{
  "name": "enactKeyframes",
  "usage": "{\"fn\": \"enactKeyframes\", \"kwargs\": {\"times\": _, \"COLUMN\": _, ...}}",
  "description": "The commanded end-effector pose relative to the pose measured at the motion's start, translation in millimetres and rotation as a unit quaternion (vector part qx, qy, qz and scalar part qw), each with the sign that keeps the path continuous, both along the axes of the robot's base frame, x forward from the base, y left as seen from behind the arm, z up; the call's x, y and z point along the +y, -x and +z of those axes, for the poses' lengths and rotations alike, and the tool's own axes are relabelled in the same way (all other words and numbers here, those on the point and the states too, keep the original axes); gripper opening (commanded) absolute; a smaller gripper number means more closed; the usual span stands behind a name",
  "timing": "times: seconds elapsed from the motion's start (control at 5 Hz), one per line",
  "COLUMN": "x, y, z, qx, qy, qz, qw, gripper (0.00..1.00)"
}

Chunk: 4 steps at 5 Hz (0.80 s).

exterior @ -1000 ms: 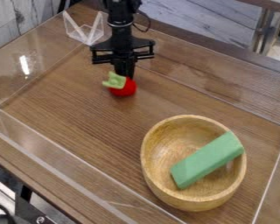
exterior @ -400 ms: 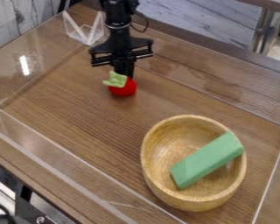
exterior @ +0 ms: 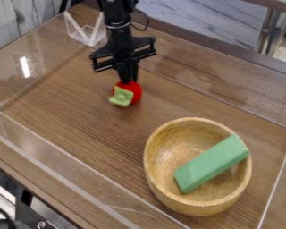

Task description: Move the red fruit to the right

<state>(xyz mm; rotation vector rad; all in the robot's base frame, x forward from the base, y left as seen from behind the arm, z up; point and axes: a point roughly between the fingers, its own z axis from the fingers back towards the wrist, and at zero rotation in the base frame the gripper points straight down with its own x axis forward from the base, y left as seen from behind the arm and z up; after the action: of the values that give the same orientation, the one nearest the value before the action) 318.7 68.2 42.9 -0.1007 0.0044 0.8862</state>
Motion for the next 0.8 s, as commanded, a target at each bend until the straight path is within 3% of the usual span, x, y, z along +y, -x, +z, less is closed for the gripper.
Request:
{"fn": "enactKeyframes", "kwargs": {"times": 0.0, "x": -6.6, "y": -19.6, "z": 31.8, "qx": -0.034, "qy": 0.013, "qz": 0.008, "qw": 0.9993, "gripper": 0.0}}
{"fn": "enactKeyframes", "kwargs": {"times": 0.2, "x": -22.2, "y": -38.8, "z": 37.3, "qx": -0.036, "qy": 0.033, "qz": 0.019, "qw": 0.9986, "gripper": 0.0}}
{"fn": "enactKeyframes", "kwargs": {"times": 0.4, "x": -54.6, "y": -57.1, "z": 47.3, "qx": -0.036, "qy": 0.046, "qz": 0.026, "qw": 0.9979, "gripper": 0.0}}
{"fn": "enactKeyframes", "kwargs": {"times": 0.6, "x": -90.8, "y": -56.9, "z": 47.0, "qx": -0.034, "qy": 0.048, "qz": 0.024, "qw": 0.998, "gripper": 0.0}}
